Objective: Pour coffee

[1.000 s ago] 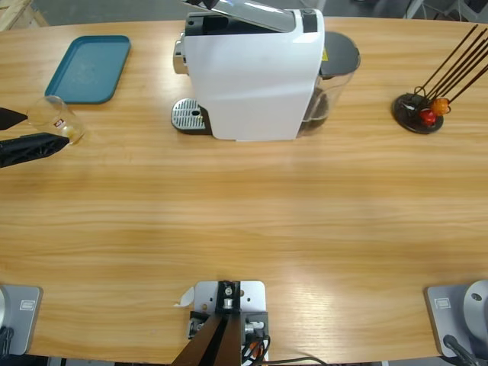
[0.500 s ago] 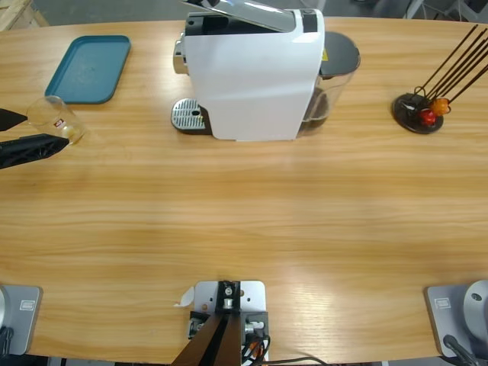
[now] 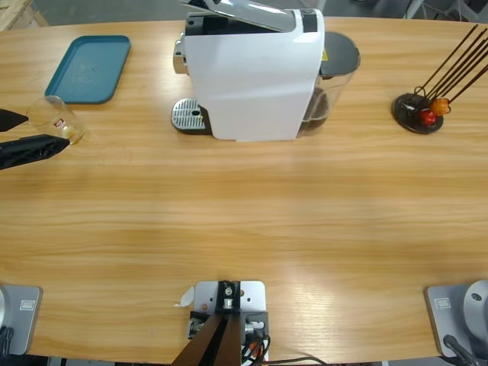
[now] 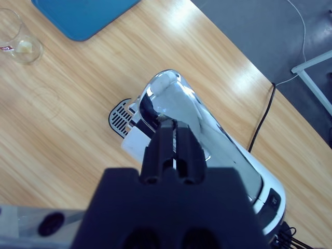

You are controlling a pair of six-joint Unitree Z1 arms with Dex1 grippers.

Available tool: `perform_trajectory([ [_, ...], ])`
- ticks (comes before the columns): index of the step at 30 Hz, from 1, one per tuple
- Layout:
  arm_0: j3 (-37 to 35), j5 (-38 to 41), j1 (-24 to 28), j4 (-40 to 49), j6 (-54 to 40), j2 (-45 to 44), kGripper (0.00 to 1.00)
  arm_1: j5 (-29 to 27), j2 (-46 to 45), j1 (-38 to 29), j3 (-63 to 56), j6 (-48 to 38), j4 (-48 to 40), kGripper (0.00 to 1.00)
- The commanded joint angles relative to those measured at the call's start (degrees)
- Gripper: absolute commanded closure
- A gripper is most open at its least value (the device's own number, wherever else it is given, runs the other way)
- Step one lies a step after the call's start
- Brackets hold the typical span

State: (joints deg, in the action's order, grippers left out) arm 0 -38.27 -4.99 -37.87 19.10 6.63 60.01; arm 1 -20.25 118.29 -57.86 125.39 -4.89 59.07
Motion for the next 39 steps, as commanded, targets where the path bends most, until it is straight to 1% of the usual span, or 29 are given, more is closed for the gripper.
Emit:
perform_trajectory([
  [1,2.06,0.42,-0.45,-0.64,0.58,-1.30,0.036,0.44,7.48,1.57,-1.58,1.24,0.96,1.000],
  [22,2.06,0.60,-0.45,-0.64,0.58,-1.31,0.036,0.48,8.01,1.75,-1.11,0.62,1.31,1.000],
  [39,2.08,0.60,-0.45,-0.64,0.58,-1.56,0.036,0.79,10.12,-0.24,-1.46,-1.70,1.40,1.000],
])
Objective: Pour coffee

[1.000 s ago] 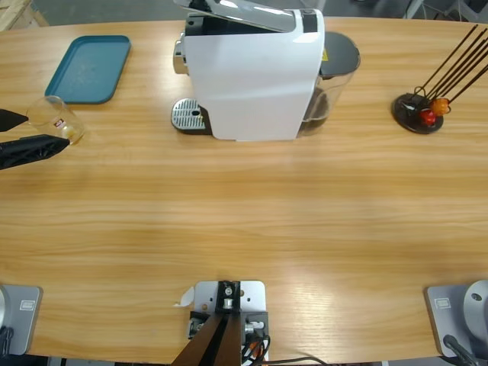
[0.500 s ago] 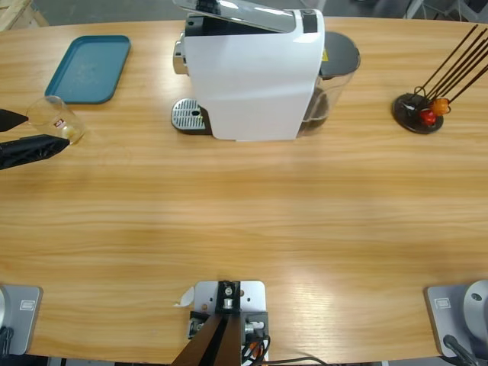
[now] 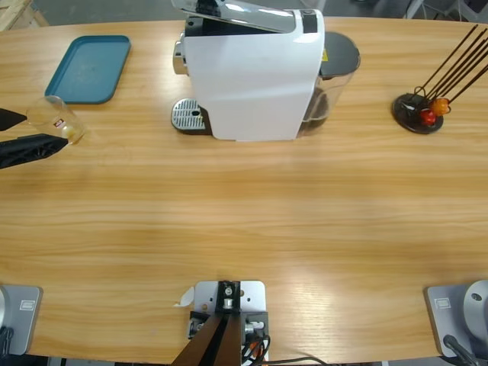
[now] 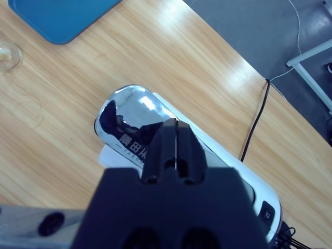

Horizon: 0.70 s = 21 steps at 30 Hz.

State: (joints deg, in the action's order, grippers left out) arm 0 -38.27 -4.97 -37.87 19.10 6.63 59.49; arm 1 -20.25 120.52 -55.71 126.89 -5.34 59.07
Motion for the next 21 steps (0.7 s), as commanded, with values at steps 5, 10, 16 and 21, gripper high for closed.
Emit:
perform_trajectory([
  [5,2.07,0.58,-0.45,-0.64,0.58,-1.04,0.036,0.88,8.40,-2.56,-2.96,-1.52,0.96,1.000],
  [10,2.09,0.58,-0.45,-0.64,0.58,-1.04,0.036,1.01,8.63,-2.95,-3.12,-1.77,0.87,1.000],
  [16,2.15,0.58,-0.45,-0.64,0.58,-1.13,0.036,1.09,9.22,-3.27,-3.49,-2.47,0.57,1.000],
  [21,2.18,0.58,-0.45,-0.64,0.58,-1.31,0.036,1.09,9.73,-3.28,-3.49,-2.50,0.09,1.000],
])
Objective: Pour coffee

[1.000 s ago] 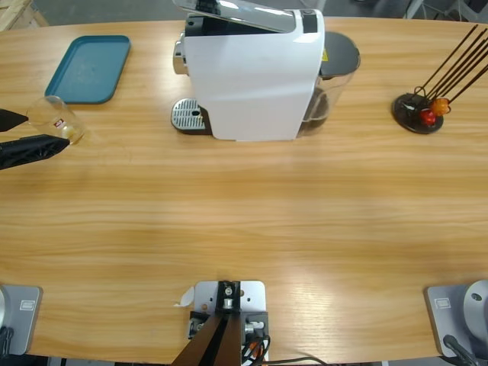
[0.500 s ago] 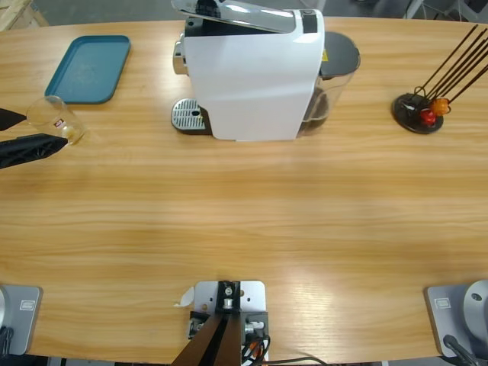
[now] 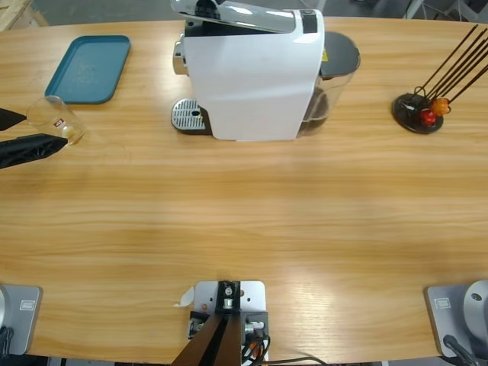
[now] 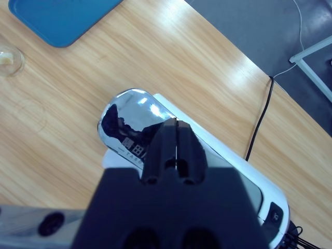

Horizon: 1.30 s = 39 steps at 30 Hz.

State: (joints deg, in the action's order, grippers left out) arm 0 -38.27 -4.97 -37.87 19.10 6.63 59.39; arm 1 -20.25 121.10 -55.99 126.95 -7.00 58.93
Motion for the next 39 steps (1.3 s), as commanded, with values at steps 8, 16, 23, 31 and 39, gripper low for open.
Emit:
perform_trajectory([
  [8,2.23,0.57,-0.45,-0.66,0.58,-1.30,0.036,1.13,9.59,-3.03,-4.64,-1.08,-0.99,1.000],
  [16,2.23,0.57,-0.45,-0.73,0.58,-1.26,0.036,1.09,8.85,-3.70,-7.58,-2.75,-2.34,1.000],
  [23,2.23,0.57,-0.45,-0.73,0.49,-1.31,0.036,0.62,5.48,-3.77,-13.04,-3.37,-4.10,1.000],
  [31,2.23,0.57,-0.45,-0.73,0.49,-1.31,0.036,0.57,2.38,-3.83,-21.59,-5.18,-9.09,1.000],
  [39,2.49,0.75,-0.45,-0.73,0.56,-1.91,0.036,0.57,2.28,-3.95,-22.52,-5.39,-9.88,1.000],
])
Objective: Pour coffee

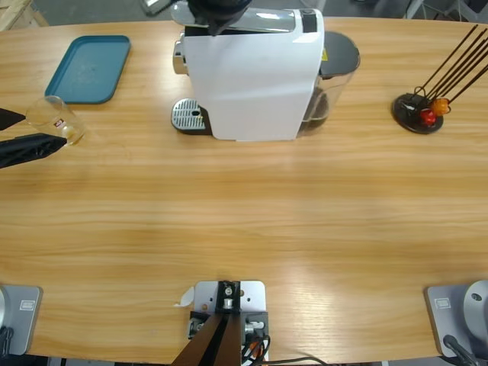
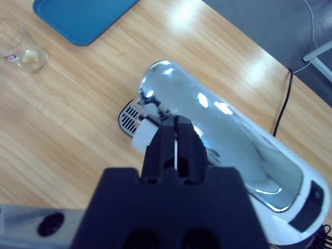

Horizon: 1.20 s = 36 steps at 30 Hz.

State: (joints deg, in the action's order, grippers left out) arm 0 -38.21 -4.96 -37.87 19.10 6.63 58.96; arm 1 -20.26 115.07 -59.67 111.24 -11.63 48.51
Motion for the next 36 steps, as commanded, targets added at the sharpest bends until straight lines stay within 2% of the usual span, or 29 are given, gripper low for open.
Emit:
perform_trajectory([
  [1,2.47,0.74,-0.45,-0.73,0.54,-1.54,0.036,0.57,8.20,-0.27,-6.83,-0.76,0.53,1.000],
  [9,2.61,0.81,-0.45,-0.90,0.54,-1.64,0.036,-1.01,5.71,-0.27,-6.86,-0.14,1.86,1.000],
  [12,2.61,0.83,-0.45,-0.99,0.58,-1.32,0.036,-2.52,3.54,-0.27,-7.18,-0.18,4.98,1.000],
  [14,2.54,0.83,-0.45,-1.02,0.58,-1.11,0.036,-6.16,1.66,-0.27,-9.15,-2.27,6.01,1.000],
  [18,2.54,1.01,-0.45,-1.22,0.56,-0.80,0.036,-9.85,-6.53,-0.29,-10.83,-1.43,8.77,1.000],
  [24,2.52,1.27,-0.45,-1.34,0.49,-0.53,0.036,-6.83,-17.57,-0.27,-14.70,1.05,8.10,1.000],
  [29,2.52,1.27,-0.45,-1.34,0.49,-0.67,0.036,-7.92,-22.77,-0.27,-21.08,0.65,4.75,1.000],
  [34,2.61,1.27,-0.45,-1.34,0.49,-1.08,0.036,-15.71,-23.21,0.54,-21.47,1.35,-1.02,1.000],
  [36,2.61,1.27,-0.45,-1.34,0.49,-1.13,0.036,-17.01,-22.31,1.33,-21.22,2.85,-4.22,1.000],
])
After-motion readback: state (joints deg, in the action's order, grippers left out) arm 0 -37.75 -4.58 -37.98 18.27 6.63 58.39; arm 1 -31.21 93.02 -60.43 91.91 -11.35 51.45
